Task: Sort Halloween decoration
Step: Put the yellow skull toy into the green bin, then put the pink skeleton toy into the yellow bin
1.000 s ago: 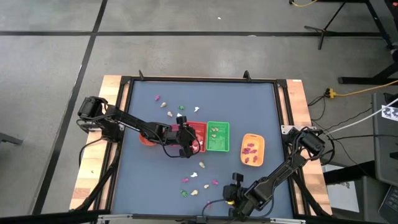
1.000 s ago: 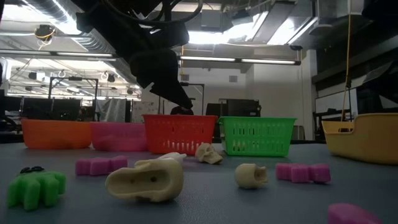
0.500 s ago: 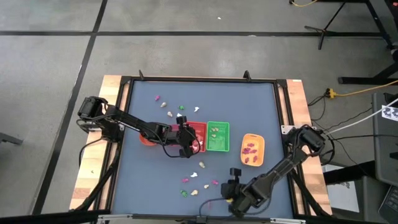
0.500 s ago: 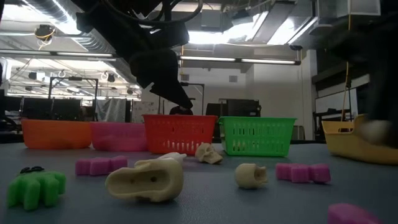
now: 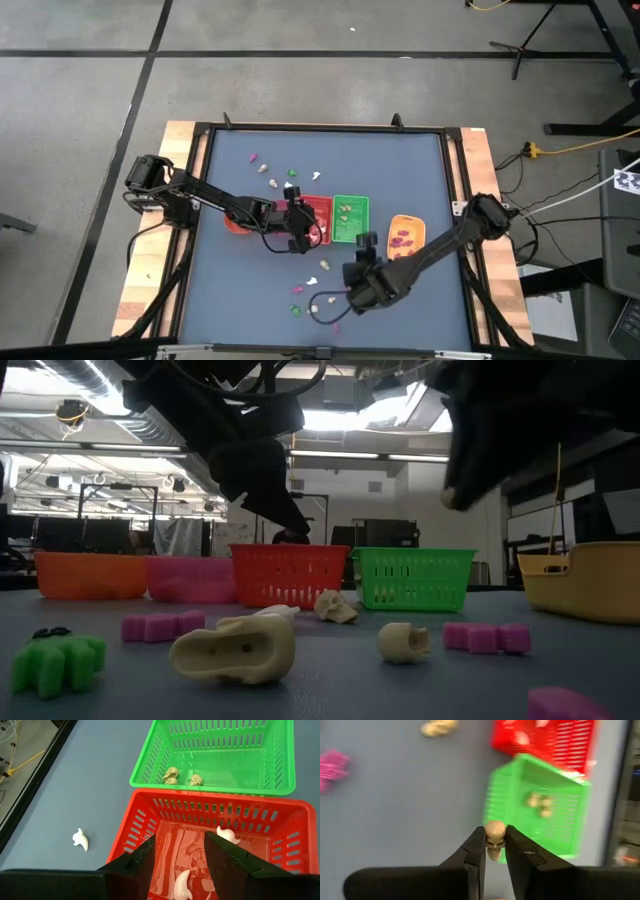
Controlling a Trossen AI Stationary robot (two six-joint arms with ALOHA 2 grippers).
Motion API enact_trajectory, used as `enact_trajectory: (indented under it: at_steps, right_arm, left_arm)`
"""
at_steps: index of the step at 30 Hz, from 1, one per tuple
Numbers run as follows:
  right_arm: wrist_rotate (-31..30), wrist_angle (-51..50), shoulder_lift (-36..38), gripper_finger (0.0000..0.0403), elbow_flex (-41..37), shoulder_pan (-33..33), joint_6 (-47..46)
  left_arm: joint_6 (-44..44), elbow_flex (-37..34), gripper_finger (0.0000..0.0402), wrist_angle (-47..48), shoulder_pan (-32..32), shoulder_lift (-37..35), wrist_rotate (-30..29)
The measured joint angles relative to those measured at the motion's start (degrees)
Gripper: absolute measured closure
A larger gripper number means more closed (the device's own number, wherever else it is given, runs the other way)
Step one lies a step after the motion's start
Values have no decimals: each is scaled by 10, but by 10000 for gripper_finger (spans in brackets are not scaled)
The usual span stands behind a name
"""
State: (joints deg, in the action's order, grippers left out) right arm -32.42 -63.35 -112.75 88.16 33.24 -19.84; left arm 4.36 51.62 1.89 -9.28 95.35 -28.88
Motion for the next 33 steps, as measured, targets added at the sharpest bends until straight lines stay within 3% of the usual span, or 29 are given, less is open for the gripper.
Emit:
enact_trajectory:
  at_steps: [8, 14, 22, 33]
  right_arm:
    - [-50, -57, 0, 346, 14, -62, 37]
    - [-17, -53, 0, 346, 14, -111, 38]
    - [79, -53, 0, 339, 14, -159, 37]
    - [96, -53, 0, 226, 14, -168, 37]
  left_arm:
    - [0, 0, 250, 0, 0, 0, 0]
    - [0, 0, 250, 0, 0, 0, 0]
    - [0, 0, 250, 0, 0, 0, 0]
    - [0, 0, 250, 0, 0, 0, 0]
